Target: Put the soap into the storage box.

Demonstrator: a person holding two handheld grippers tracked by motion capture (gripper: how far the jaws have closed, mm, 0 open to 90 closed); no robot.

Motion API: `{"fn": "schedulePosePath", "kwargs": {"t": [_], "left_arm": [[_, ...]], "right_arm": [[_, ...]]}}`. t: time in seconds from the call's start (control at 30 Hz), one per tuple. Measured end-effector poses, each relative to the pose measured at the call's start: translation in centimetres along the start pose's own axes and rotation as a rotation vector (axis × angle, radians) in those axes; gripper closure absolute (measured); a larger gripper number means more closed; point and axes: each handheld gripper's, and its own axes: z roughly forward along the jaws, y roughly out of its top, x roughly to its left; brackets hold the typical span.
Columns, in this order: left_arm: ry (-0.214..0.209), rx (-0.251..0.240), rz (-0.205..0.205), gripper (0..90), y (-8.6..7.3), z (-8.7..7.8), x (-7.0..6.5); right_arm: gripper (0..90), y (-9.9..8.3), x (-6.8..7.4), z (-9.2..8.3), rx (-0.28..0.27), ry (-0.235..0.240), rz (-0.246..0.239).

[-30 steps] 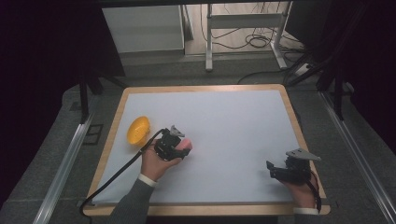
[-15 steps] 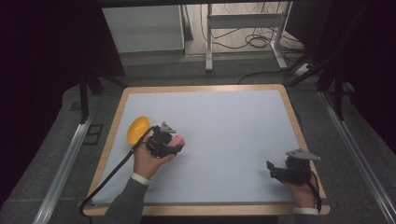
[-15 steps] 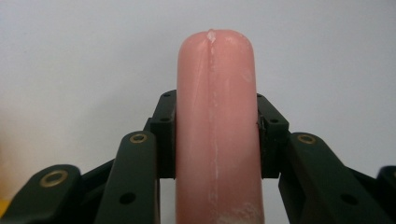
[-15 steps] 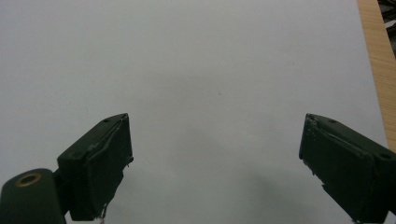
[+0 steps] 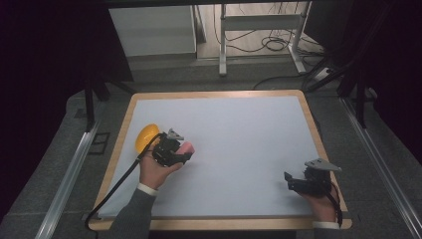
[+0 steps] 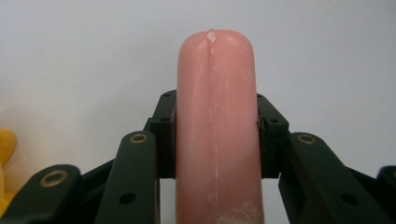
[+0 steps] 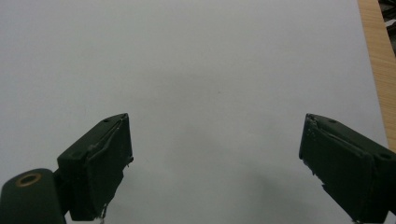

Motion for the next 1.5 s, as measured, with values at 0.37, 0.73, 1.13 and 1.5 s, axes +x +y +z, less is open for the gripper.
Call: {"fn": "schedulePosePath", "kwargs": {"t": [0.37,0.73,1.13,1.5], "left_arm": [[0.017,-0.021,-0.024,60.1,-0.1,-0.8,1.2],[0.031,-0.03,-0.042,60.1,-0.5,-1.4,2.1],[0.051,-0.043,-0.067,60.1,-0.9,-2.1,3.2],[0.057,-0.05,-0.087,60.1,-1.3,-2.5,4.1]], "right_arm": [[9.1,0.0,0.0,0.0,0.001,-0.002,-0.002],[9.1,0.0,0.0,0.1,0.001,-0.002,-0.005],[9.1,-0.1,0.1,0.1,0.007,-0.007,-0.004],[9.1,-0.1,0.0,0.1,0.007,-0.008,-0.003]]}}
